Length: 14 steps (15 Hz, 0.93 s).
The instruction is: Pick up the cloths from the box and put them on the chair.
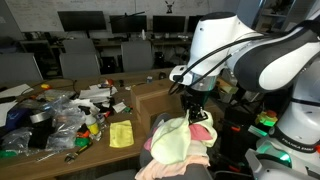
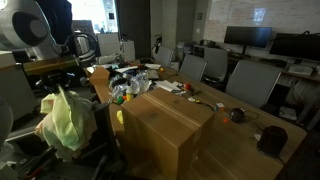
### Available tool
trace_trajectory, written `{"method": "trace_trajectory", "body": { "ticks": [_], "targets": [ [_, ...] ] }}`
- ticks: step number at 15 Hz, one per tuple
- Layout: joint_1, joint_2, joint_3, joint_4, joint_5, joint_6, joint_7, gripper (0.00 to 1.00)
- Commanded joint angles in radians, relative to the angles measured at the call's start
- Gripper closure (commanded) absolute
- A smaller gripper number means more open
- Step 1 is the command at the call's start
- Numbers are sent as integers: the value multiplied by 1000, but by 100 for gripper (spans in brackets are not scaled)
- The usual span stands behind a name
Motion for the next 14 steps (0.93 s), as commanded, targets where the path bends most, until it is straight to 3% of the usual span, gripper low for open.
{"method": "trace_trajectory", "body": {
  "ticks": [1, 14],
  "targets": [
    [2, 45, -11, 20, 68, 51, 12, 96],
    [-50, 207, 16, 40, 48, 110, 67, 96]
  ]
}}
